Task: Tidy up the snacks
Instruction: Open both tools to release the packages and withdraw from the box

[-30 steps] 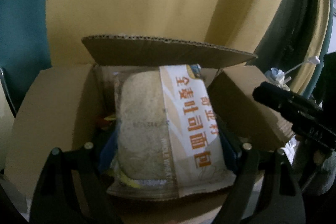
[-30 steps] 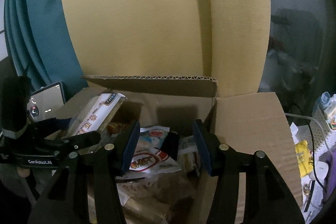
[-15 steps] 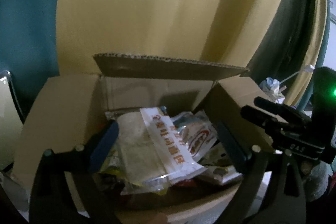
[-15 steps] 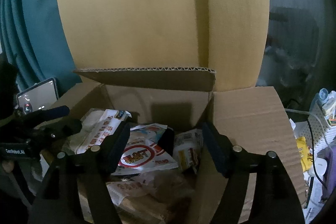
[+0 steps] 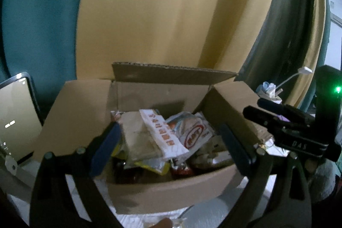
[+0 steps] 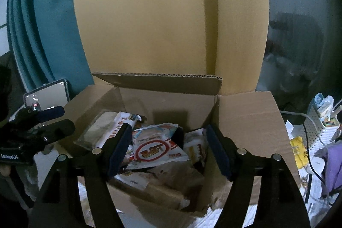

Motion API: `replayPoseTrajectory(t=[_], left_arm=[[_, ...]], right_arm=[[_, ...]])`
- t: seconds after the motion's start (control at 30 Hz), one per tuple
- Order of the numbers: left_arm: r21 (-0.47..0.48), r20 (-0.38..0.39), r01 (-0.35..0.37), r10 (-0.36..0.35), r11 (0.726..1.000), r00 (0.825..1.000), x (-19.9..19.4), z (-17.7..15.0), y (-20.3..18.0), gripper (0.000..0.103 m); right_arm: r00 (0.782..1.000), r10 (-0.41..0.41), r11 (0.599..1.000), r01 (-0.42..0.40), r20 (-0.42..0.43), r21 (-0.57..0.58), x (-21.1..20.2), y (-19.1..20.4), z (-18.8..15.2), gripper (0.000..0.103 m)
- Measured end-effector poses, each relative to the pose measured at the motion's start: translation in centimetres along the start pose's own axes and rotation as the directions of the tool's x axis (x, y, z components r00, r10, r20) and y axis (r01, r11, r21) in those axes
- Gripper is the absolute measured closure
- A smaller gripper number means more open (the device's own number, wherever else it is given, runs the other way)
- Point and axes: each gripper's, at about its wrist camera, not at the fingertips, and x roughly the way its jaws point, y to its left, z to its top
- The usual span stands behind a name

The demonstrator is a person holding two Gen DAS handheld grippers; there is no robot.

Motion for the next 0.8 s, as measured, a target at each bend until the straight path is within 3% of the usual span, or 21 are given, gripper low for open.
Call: replayPoseTrajectory(t=[0.33, 0.8], left_arm=[[0.002, 0.027, -0.025, 0.025, 1.0, 0.999, -4.3, -2.8, 0.9, 0.007], [-0.061, -0.021, -0.068, 0.067, 0.996, 0.998, -7.7, -10.5, 5.5, 0.007]], right_arm=[[1.0, -0.001, 1.0, 0.001, -0.008, -0.014, -2.4, 2.6, -1.3, 0.028], [0.993, 0.0, 1.0, -0.002, -0.12, -0.014, -2.4, 7.0, -7.7, 0.028]])
